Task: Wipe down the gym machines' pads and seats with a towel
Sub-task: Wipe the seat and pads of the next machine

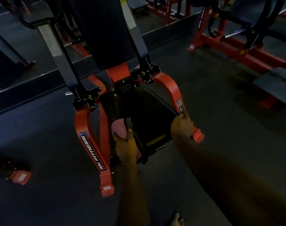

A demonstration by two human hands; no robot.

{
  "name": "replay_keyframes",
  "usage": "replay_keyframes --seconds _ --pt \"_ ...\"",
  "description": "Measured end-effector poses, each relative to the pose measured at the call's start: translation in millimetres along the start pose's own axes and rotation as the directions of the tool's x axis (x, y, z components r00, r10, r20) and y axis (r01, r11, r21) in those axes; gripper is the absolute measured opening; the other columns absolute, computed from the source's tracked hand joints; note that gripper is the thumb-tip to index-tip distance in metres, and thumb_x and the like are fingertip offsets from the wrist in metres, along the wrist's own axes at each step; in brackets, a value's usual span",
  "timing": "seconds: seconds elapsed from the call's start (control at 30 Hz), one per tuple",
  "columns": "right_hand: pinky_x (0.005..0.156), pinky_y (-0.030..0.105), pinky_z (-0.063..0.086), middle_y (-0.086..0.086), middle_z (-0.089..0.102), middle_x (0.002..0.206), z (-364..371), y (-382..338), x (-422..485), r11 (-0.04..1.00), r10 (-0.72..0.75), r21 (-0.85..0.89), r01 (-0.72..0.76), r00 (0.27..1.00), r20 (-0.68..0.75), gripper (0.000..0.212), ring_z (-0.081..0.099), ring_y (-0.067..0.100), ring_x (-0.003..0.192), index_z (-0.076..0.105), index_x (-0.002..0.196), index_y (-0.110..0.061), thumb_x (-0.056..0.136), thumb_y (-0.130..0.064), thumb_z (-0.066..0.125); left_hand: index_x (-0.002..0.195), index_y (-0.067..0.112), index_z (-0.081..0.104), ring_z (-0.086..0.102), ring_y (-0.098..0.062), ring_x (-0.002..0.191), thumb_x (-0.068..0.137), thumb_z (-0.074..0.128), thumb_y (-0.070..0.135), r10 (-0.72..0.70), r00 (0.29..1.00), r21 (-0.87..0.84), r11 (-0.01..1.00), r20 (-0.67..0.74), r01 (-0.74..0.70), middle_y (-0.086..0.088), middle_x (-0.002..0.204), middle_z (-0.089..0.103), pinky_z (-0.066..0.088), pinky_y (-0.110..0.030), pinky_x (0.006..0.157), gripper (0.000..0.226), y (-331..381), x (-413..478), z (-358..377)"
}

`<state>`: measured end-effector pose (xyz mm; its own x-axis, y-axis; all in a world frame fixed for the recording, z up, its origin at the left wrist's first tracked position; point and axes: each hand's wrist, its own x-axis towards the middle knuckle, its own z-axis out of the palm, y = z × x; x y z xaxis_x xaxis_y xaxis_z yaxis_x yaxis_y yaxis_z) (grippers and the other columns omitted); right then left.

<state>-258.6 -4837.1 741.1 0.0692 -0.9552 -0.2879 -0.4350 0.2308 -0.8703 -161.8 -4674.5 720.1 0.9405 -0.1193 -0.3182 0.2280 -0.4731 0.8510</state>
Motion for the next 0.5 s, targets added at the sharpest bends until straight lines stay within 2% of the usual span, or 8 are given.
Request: replay_keyframes --seconds 0.1,0.17,0.23,0.3,0.37,0.43,0.5 --pt "0.091 0.035 0.039 0.011 0.063 0.110 9 1 7 0.999 -0.012 -0.043 0.010 0.998 -0.055 0.034 0.059 0.027 0.105 0.063 0.124 -0.010 0.107 -0.020 0.036 0.153 0.015 0.037 0.052 -0.037 0.130 0.097 0.057 0.050 -0.012 0.998 0.024 1.000 0.063 0.011 -0.014 0.142 0.054 0.041 -0.041 0.104 0.070 10 39 1" --pt "0.087 0.033 0.039 0.007 0.061 0.102 12 1 7 0.997 -0.019 -0.075 0.013 0.997 -0.074 0.033 0.055 0.021 0.095 0.063 0.122 -0.011 0.106 -0.020 0.035 0.149 0.016 0.042 0.056 -0.039 0.124 0.091 0.054 0.058 0.032 0.994 0.069 0.997 0.102 -0.039 -0.017 0.137 0.058 0.045 -0.047 0.106 0.072 19 82 8" --pt "0.088 0.039 0.047 0.010 0.066 0.104 16 3 10 0.993 -0.037 -0.112 0.025 0.994 -0.107 0.032 0.062 0.028 0.097 0.064 0.118 -0.014 0.104 -0.022 0.037 0.141 0.018 0.048 0.062 -0.040 0.113 0.083 0.045 0.068 0.069 0.991 0.151 0.985 0.113 -0.086 -0.018 0.128 0.063 0.052 -0.056 0.097 0.076 21 130 20" --pt "0.086 0.039 0.046 0.010 0.068 0.103 19 4 11 0.987 -0.059 -0.155 0.038 0.989 -0.135 0.033 0.063 0.031 0.097 0.065 0.119 -0.014 0.103 -0.022 0.037 0.137 0.020 0.052 0.065 -0.038 0.107 0.087 0.046 0.067 0.062 0.991 0.202 0.976 0.118 -0.085 -0.015 0.123 0.066 0.055 -0.055 0.092 0.069 37 142 23" --pt "0.080 0.035 0.042 0.008 0.066 0.100 21 5 11 0.983 -0.067 -0.179 0.041 0.988 -0.143 0.033 0.060 0.028 0.091 0.064 0.120 -0.014 0.103 -0.022 0.037 0.144 0.017 0.048 0.061 -0.036 0.117 0.097 0.052 0.051 0.105 0.990 0.198 0.973 0.093 -0.122 -0.015 0.130 0.063 0.051 -0.048 0.100 0.058 62 111 14" --pt "0.076 0.034 0.038 0.009 0.066 0.097 21 5 10 0.978 -0.073 -0.205 0.041 0.986 -0.150 0.032 0.060 0.028 0.088 0.064 0.119 -0.015 0.103 -0.022 0.037 0.155 0.011 0.033 0.048 -0.037 0.135 0.100 0.057 0.039 0.098 0.989 0.156 0.981 0.110 -0.115 -0.016 0.148 0.049 0.038 -0.042 0.110 0.066 60 87 7" --pt "0.075 0.034 0.039 0.011 0.068 0.099 22 6 10 0.970 -0.083 -0.241 0.042 0.984 -0.159 0.031 0.065 0.032 0.093 0.064 0.119 -0.015 0.103 -0.021 0.037 0.159 0.013 0.018 0.038 -0.036 0.143 0.101 0.058 0.038 0.079 0.987 0.132 0.986 0.142 -0.098 -0.016 0.158 0.036 0.031 -0.040 0.115 0.075 46 66 -1"
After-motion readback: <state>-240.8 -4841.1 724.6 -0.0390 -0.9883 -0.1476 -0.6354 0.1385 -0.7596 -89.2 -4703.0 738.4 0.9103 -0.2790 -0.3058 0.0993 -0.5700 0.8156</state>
